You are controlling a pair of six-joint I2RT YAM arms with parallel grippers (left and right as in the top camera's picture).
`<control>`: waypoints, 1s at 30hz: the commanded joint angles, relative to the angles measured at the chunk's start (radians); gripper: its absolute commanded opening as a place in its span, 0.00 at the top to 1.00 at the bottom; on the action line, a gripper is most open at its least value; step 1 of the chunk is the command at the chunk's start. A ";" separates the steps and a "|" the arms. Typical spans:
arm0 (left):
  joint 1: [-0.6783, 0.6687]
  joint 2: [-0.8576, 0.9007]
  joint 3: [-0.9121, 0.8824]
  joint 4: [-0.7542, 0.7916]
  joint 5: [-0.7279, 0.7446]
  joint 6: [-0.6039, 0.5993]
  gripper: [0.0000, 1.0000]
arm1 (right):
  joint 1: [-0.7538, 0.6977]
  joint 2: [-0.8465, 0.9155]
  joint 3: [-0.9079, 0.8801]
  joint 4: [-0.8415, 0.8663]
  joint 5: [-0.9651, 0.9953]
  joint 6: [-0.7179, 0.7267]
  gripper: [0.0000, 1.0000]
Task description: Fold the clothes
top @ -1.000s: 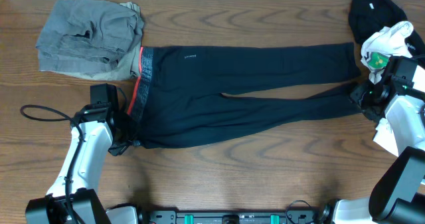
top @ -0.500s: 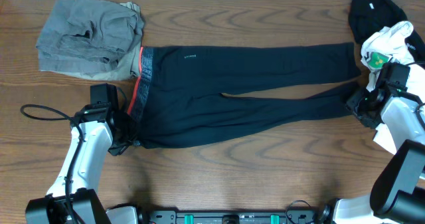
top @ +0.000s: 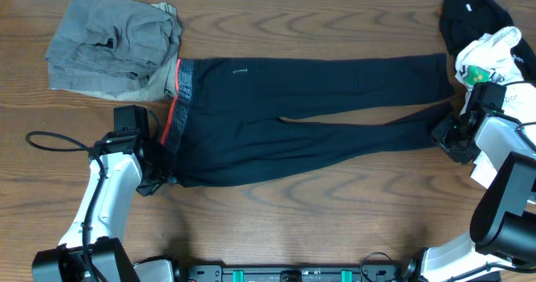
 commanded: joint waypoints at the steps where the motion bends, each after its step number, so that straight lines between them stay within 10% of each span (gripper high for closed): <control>1: 0.005 -0.005 0.008 0.003 -0.028 0.007 0.94 | 0.000 0.028 -0.010 0.004 0.022 -0.004 0.85; 4: 0.005 -0.005 0.008 0.005 -0.061 0.007 0.94 | -0.002 0.028 -0.010 0.015 0.025 -0.004 0.99; 30: 0.005 -0.447 0.041 -0.126 -0.089 0.101 0.94 | -0.160 -0.481 0.094 -0.455 0.011 -0.020 0.99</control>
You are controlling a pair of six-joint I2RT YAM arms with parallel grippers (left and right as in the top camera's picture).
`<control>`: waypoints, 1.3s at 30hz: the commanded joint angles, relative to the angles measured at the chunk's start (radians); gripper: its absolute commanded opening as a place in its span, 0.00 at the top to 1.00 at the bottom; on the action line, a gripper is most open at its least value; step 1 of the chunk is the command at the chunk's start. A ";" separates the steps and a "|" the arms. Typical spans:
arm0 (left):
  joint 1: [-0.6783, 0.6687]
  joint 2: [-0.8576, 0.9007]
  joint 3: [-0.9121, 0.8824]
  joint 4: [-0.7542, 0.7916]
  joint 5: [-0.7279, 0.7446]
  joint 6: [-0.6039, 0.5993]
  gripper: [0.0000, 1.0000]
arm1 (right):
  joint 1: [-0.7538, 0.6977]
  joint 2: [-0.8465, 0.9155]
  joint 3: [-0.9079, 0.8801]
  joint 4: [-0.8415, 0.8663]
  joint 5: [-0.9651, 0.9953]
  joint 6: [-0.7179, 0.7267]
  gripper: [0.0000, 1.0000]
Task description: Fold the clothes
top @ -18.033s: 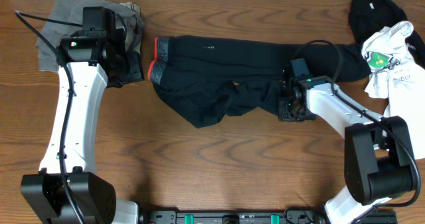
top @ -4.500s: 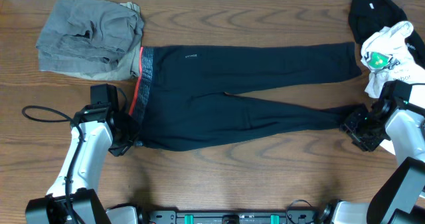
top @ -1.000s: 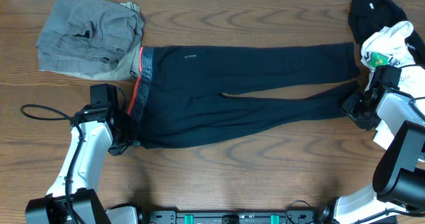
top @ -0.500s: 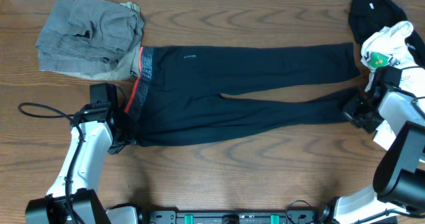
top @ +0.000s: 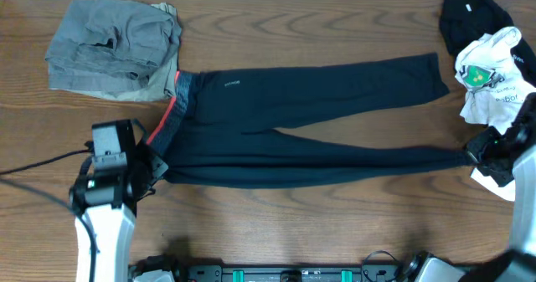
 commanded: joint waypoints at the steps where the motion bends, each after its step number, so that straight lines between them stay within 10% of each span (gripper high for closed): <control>1: 0.005 -0.075 0.025 -0.019 -0.034 0.020 0.94 | -0.013 -0.090 0.021 -0.016 0.011 -0.008 0.99; 16: 0.005 -0.251 0.024 -0.135 -0.039 0.020 0.94 | -0.069 -0.201 0.021 0.005 -0.050 -0.053 0.99; 35: 0.005 0.245 0.022 0.438 -0.054 0.019 0.94 | 0.118 0.203 0.021 0.670 -0.191 -0.047 0.98; 39: 0.002 0.293 0.022 0.498 -0.045 0.019 0.94 | 0.168 0.251 0.022 0.632 -0.184 -0.038 0.82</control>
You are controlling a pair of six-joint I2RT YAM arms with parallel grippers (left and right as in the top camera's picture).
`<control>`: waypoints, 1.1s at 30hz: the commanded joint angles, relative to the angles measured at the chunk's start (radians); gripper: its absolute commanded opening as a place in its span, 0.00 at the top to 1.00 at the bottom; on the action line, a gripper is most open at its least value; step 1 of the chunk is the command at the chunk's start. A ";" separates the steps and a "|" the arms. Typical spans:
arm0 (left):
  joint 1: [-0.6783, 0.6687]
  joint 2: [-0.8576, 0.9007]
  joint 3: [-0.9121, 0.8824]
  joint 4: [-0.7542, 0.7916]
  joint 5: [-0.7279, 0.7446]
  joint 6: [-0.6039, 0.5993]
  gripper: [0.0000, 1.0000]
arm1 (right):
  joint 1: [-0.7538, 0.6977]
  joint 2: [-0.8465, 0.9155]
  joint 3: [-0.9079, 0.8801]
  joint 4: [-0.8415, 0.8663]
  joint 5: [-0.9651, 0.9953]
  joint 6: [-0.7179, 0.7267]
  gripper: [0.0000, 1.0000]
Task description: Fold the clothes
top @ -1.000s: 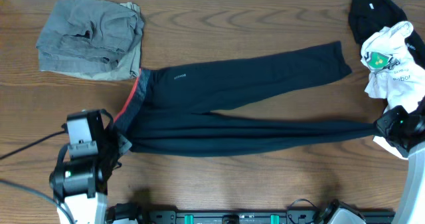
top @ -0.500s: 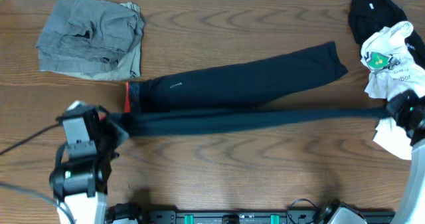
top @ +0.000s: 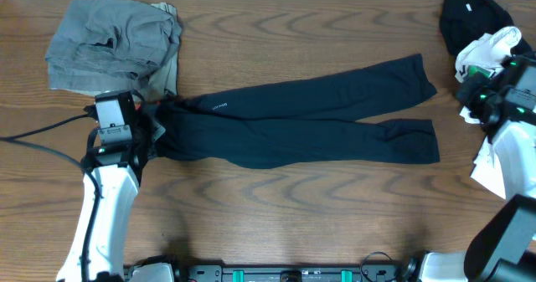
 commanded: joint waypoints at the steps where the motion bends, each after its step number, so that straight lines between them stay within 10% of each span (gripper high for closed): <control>1: 0.002 0.017 0.019 0.026 0.000 0.014 0.94 | 0.036 0.027 0.012 -0.071 -0.004 -0.002 0.75; 17: 0.002 0.016 0.019 0.017 0.000 0.014 0.94 | 0.010 -0.071 0.012 -0.481 0.020 -0.056 0.46; 33: 0.002 0.017 0.019 0.017 0.000 0.014 0.94 | 0.011 0.026 0.010 -0.403 0.099 -0.182 0.58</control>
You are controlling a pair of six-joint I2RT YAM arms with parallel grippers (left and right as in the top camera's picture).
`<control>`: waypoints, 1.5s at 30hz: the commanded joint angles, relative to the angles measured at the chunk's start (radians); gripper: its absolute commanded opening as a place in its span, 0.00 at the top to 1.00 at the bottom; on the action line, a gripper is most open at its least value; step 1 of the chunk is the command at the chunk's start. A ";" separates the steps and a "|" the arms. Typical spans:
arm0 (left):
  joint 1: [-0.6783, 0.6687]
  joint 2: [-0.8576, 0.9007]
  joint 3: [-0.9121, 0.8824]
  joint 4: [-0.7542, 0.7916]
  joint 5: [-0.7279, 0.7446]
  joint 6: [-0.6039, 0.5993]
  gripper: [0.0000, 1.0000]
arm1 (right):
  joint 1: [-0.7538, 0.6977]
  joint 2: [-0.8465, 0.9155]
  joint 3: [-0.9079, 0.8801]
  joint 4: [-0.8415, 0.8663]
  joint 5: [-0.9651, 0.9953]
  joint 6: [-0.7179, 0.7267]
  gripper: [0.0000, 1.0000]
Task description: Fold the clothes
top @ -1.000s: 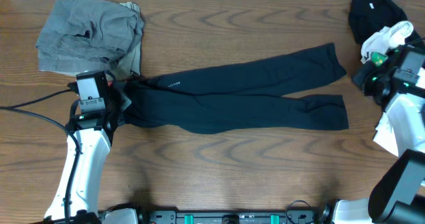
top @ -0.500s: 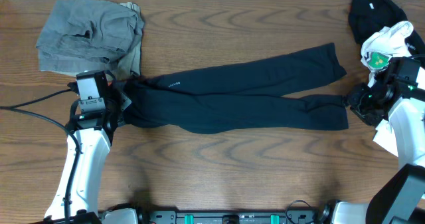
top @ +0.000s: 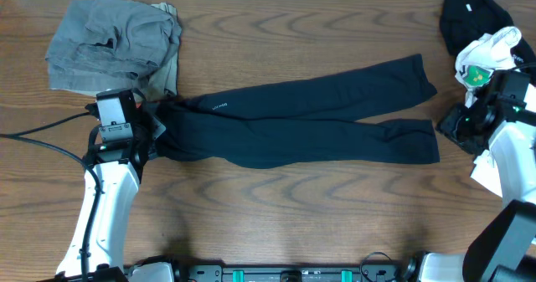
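The dark navy pants lie across the middle of the table, folded lengthwise with one leg over the other. Their waist is bunched at the left and the cuffs point right. My left gripper sits at the bunched waist and looks shut on the waistband, though the wrist partly hides its fingers. Just right of the lower cuff, my right gripper rests low by the table, open and apart from the cloth.
A folded grey garment lies at the back left, close to the pants' waist. A black garment and a white shirt with a green print lie at the back right. More white cloth lies under the right arm.
My right gripper has moved from beside the white shirt down and left to the lower leg's cuff. The pants and my left arm have not moved.
The pants lay spread flat, my left gripper at the waist's near corner and my right at the near leg's cuff. Then both held that near edge lifted toward me. Then the pants lay folded lengthwise, right gripper off them. Now it is back by the cuff.
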 commanded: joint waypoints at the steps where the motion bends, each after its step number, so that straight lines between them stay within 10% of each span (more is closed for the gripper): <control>1: 0.002 -0.001 0.019 -0.002 -0.001 0.014 0.94 | -0.010 0.060 0.008 0.008 0.018 -0.079 0.60; 13: 0.002 -0.001 0.019 -0.002 -0.001 0.014 0.94 | 0.010 0.207 0.008 0.048 -0.043 -0.154 0.72; 22: 0.002 -0.001 0.019 -0.002 -0.002 0.014 0.94 | 0.013 0.207 0.008 0.066 -0.072 -0.154 0.98; 45: -0.024 -0.220 0.030 0.013 -0.032 0.063 0.94 | 0.015 0.087 0.272 0.048 -0.114 -0.251 0.99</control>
